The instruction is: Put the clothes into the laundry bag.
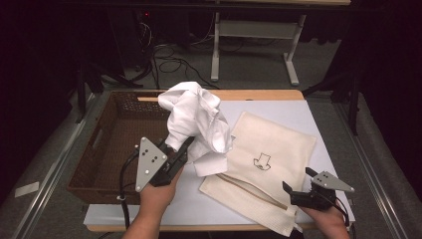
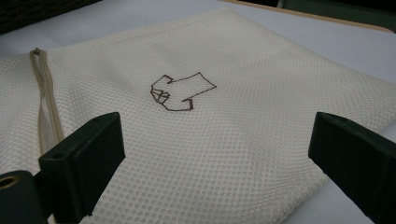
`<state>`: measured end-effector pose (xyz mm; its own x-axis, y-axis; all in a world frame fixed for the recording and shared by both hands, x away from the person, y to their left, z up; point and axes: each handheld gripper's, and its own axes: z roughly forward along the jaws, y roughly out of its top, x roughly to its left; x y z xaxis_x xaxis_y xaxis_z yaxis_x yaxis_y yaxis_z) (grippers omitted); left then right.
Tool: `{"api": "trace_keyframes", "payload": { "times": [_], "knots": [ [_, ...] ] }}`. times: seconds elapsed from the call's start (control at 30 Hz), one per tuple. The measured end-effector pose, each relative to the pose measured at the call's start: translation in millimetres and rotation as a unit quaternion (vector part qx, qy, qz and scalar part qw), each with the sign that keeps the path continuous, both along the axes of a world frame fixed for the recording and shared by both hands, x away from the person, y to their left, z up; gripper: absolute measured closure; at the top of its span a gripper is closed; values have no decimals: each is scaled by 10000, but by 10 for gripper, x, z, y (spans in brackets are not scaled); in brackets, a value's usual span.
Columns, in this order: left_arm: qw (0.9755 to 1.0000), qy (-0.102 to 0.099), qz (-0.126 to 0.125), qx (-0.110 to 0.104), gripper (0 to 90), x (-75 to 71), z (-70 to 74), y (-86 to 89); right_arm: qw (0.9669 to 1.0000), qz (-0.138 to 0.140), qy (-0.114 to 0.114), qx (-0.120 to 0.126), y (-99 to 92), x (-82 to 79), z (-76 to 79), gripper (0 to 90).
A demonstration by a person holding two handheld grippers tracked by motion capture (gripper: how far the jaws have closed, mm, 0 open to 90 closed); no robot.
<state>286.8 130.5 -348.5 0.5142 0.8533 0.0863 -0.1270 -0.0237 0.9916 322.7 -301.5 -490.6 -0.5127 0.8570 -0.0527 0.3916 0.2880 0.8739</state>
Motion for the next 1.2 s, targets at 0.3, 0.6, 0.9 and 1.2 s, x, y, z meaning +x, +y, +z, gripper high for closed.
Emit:
{"api": "trace_keyframes", "payload": {
  "times": [0.3, 0.6, 0.9, 1.2],
  "knots": [
    [9999, 101, 51, -28, 752, -200, -113, 112, 10000, 37, 8, -24, 28, 1, -6, 48],
    [9993, 385, 25, 10, 750, -281, -348, 75, 9999, 95, 60, 18, 93, -5, -11, 97],
    [9981, 610, -97, -22, 744, -226, -569, -61, 9999, 159, 56, 31, 169, -23, -7, 139],
    [9968, 752, -235, 114, 735, -242, -712, -107, 9991, 404, 149, 4, 325, -39, -5, 168]
  ]
}}
